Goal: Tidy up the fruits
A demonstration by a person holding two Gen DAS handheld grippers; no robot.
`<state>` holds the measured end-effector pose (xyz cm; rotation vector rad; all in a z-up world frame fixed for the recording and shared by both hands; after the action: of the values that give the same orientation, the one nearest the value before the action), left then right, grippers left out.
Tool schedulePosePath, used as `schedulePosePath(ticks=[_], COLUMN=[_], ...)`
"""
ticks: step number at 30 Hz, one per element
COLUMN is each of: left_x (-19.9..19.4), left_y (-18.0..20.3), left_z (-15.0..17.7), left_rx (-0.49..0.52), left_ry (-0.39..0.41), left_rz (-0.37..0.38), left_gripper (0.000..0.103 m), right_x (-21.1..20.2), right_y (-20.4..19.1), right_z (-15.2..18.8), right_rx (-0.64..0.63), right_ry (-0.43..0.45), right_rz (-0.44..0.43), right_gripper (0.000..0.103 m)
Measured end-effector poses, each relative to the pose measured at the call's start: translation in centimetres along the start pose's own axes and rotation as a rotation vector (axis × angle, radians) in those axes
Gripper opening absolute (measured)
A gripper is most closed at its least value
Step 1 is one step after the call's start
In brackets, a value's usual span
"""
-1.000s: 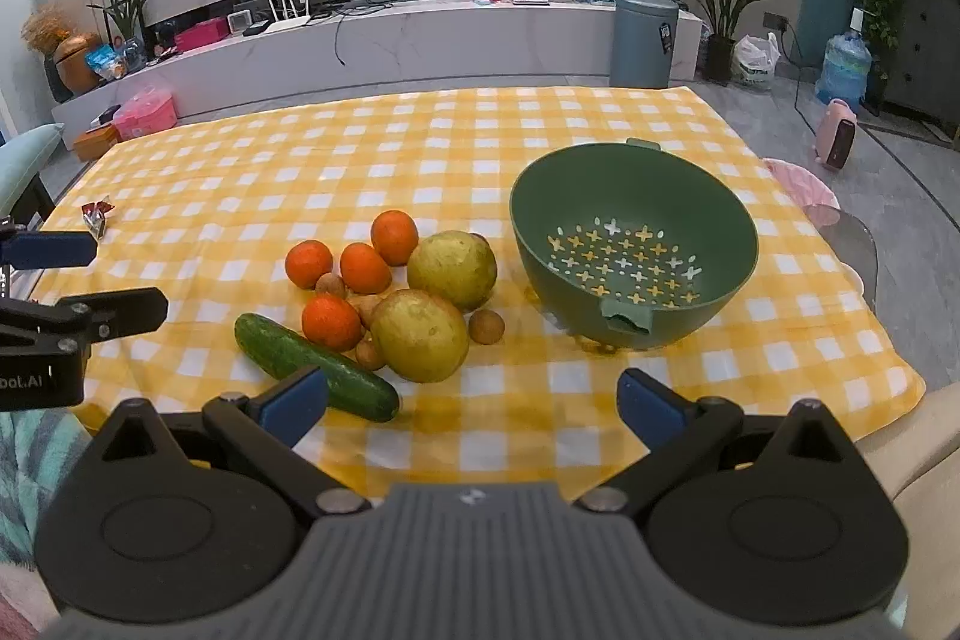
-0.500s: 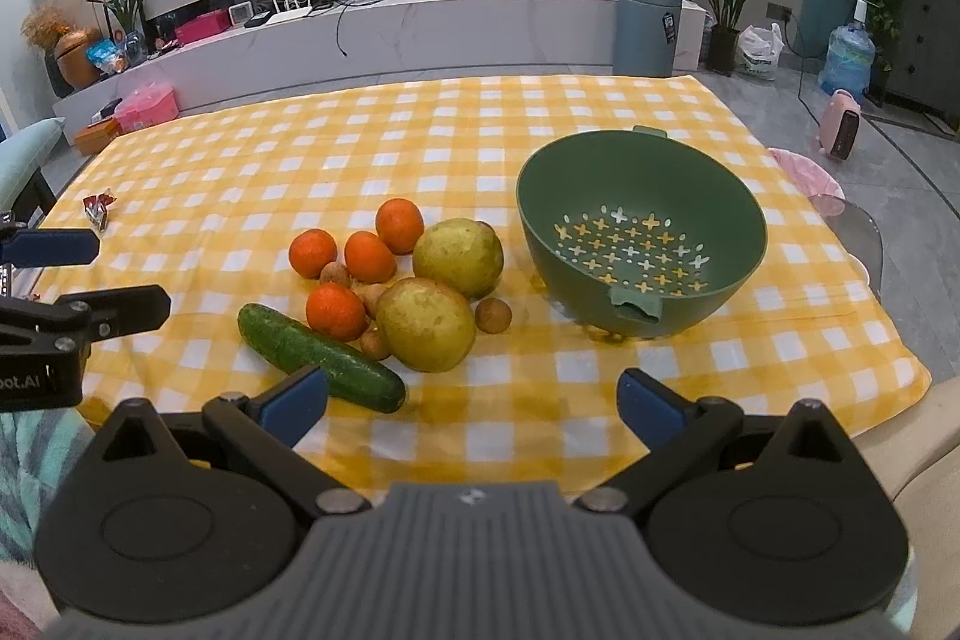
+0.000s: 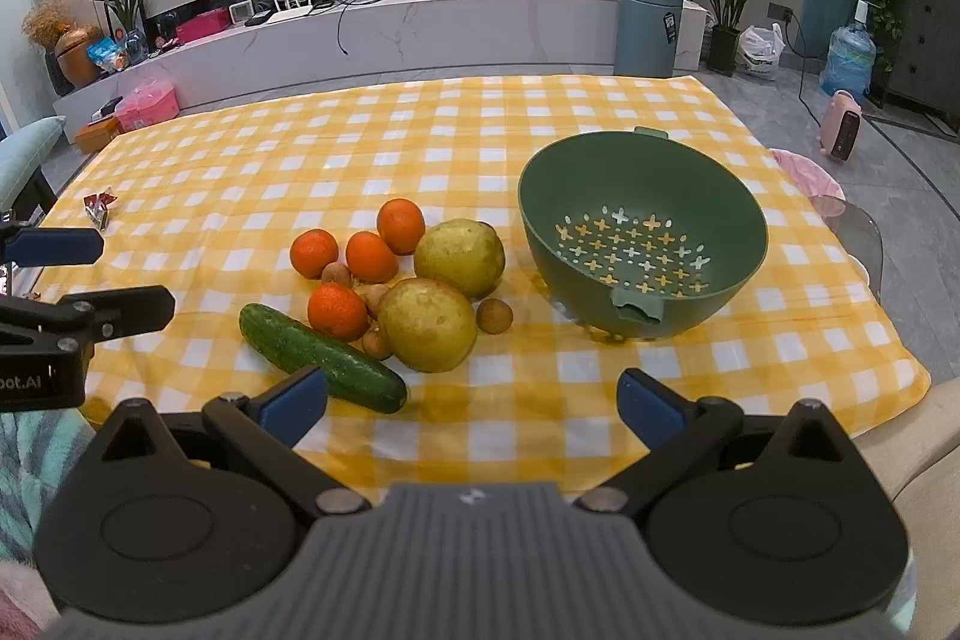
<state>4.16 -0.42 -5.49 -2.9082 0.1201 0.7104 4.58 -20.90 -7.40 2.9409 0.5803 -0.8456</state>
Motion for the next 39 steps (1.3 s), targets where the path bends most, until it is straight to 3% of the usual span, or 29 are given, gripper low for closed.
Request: schedulePosePath(ticks=[39], left_x=[0.06], left_y=[0.49], left_z=[0.07], left_rx=[-0.015], left_ry=[-0.018], left_rz=[0.01], left_gripper=[0.088], right_x=[0.39], right_y=[-0.12], right_z=[0.22], right_rx=[0.001], right_ry=[-0.028], right_rz=[0.008], right_gripper=[0.099])
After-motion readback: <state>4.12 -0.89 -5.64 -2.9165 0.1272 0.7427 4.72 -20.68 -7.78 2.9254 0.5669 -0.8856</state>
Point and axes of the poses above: each gripper's, at about its wrist camera, not at the fingertips, and x roughly the way its jaws point, y to its right, z to its underside, the point moved 6 cm from there along x, roughly the way its jaws point, and after that the axes turned 15 degrees about y, right-handed, at the moved point
